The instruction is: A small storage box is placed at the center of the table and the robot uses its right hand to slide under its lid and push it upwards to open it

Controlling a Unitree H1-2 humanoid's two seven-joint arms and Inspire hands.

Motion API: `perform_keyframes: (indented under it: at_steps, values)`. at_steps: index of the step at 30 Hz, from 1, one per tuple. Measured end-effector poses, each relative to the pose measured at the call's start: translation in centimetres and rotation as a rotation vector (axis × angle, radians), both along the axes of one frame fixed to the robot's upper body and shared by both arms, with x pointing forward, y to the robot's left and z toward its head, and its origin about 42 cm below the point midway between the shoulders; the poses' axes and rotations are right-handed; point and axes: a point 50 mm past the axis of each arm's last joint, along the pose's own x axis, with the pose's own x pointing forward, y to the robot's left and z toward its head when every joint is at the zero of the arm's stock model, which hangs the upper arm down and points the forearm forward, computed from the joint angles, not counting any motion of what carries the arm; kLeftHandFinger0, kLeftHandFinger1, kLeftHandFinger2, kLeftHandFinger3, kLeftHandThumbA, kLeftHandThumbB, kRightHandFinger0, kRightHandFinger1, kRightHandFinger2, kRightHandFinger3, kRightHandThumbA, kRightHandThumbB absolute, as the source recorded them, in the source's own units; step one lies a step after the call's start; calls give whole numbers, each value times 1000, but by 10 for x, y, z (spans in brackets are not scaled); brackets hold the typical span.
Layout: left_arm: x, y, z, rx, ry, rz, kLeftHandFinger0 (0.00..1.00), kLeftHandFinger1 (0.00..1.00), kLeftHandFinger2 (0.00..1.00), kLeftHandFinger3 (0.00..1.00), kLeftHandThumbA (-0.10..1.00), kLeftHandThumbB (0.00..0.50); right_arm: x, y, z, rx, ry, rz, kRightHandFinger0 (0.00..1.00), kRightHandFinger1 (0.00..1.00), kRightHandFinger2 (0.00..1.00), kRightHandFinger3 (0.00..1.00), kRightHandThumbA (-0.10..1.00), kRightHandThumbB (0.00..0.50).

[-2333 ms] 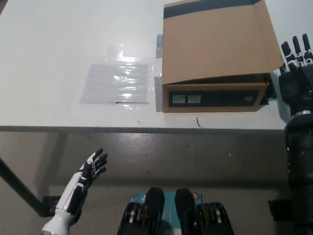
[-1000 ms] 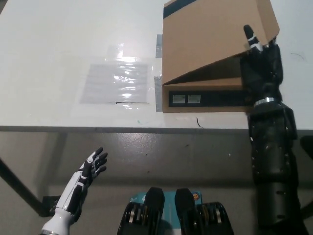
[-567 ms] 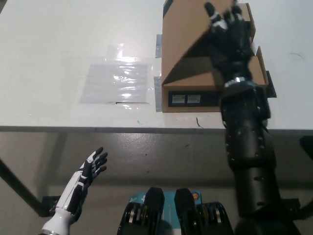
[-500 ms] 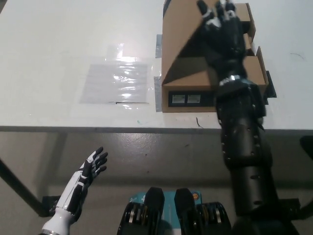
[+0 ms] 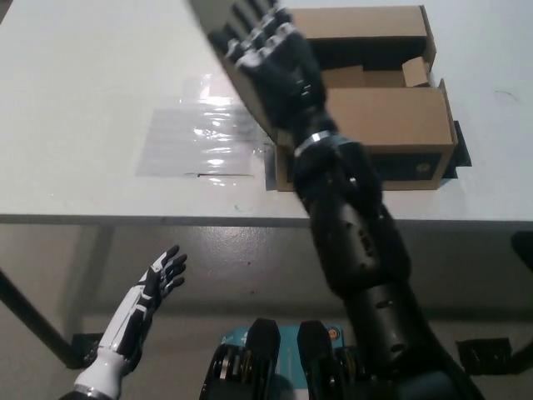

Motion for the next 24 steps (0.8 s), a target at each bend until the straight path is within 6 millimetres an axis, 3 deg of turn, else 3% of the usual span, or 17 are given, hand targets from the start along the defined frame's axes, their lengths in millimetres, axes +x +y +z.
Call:
perform_keyframes:
  at_steps: [9,15,16,20,24]
  values:
    - [6,-4,5,7,-16,-21,1000,1000,1000,1000,1000,310,3,35,-45,-159,131,79,1000,1000,1000,1000,1000,275]
    - [8,-4,7,10,-20,-26,1000,1000,1000,1000,1000,300,6,36,-85,-264,218,87,1000,1000,1000,1000,1000,266]
    - [8,-4,7,10,-21,-27,1000,1000,1000,1000,1000,301,7,34,-87,-271,222,87,1000,1000,1000,1000,1000,288]
    - [8,-4,7,13,-19,-34,1000,1000,1000,1000,1000,308,10,28,-83,-249,192,81,1000,1000,1000,1000,1000,308]
    - [8,-4,6,15,-15,-36,1000,1000,1000,1000,1000,318,16,18,-41,-185,61,49,1000,1000,1000,1000,1000,344]
